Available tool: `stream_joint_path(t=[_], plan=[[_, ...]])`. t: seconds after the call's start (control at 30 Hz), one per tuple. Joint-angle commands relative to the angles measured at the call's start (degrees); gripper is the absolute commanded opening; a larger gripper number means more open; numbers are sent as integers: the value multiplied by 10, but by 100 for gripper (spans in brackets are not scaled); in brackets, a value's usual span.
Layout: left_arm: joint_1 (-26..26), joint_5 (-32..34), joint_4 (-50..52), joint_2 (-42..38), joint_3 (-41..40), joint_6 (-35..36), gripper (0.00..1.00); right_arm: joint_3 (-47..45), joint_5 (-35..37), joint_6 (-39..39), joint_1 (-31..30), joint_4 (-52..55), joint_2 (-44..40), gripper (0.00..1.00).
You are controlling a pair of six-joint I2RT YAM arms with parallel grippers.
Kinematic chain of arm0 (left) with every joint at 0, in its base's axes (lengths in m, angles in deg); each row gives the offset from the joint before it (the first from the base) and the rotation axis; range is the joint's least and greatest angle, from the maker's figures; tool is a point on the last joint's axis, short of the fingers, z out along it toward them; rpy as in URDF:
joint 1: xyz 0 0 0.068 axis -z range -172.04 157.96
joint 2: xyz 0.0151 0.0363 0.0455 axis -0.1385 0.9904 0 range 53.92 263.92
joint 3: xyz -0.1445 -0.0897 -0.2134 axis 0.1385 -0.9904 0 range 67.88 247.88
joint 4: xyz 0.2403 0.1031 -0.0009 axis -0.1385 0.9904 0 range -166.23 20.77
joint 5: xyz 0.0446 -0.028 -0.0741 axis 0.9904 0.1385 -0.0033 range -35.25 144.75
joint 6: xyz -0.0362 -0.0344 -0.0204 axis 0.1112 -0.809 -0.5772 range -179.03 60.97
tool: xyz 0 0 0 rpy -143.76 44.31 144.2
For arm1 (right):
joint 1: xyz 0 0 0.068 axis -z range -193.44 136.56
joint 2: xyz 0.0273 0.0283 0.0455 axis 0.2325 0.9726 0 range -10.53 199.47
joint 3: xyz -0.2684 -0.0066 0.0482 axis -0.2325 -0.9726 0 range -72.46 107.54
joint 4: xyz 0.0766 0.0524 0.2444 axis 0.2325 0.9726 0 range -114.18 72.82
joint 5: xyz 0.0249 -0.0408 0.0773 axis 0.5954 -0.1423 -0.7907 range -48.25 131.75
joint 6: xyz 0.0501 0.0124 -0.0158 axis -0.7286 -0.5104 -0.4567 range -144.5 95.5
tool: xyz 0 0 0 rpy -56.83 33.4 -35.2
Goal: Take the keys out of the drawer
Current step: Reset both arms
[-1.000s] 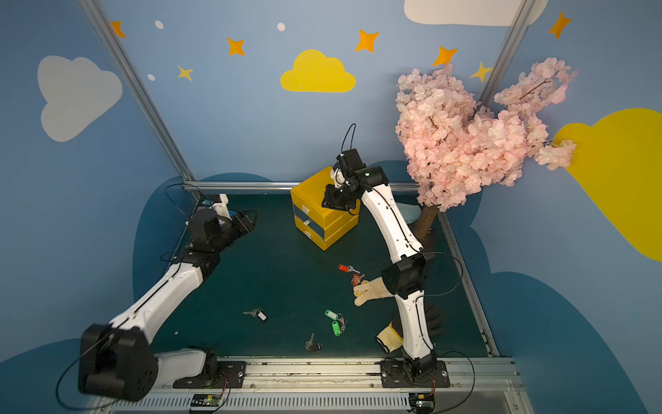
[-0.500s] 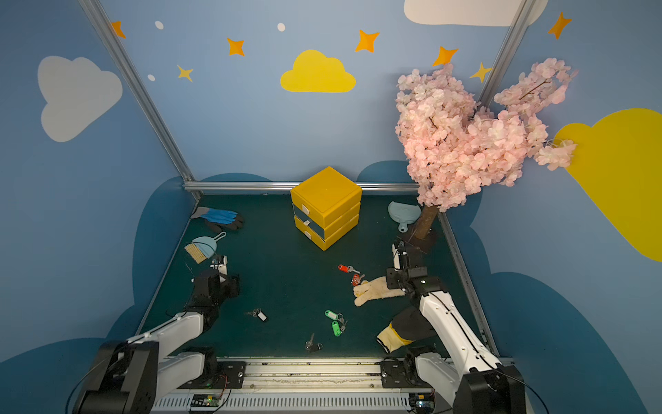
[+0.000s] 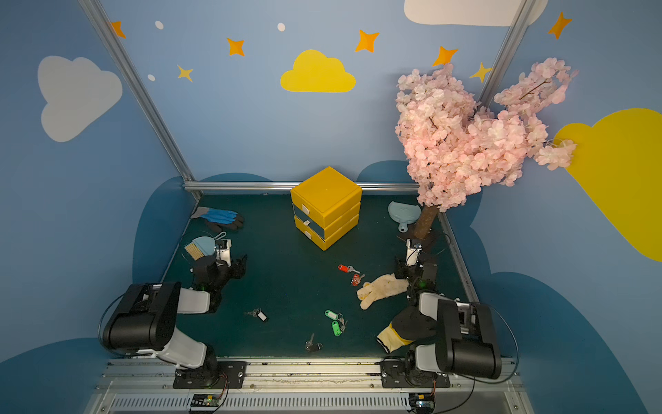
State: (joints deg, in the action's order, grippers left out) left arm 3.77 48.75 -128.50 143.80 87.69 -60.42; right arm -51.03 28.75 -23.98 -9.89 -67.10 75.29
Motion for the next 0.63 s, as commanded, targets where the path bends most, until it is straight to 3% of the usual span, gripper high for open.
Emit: stream_joint_path(t=[0.0,0.03,0.07,0.6], plan=[[0,13,17,-9,18,-8,100,-14,-57,-8,5,-148,40,58],[1,13,9,-8,16,-7,100,-6,-17,-23,2,-113,31,65],[1,13,-4,-3,13,-7,100,0,21,-25,-9,-95,28,96],[14,12,-6,2,16,11,100,-5,39,-7,-22,-116,34,97]])
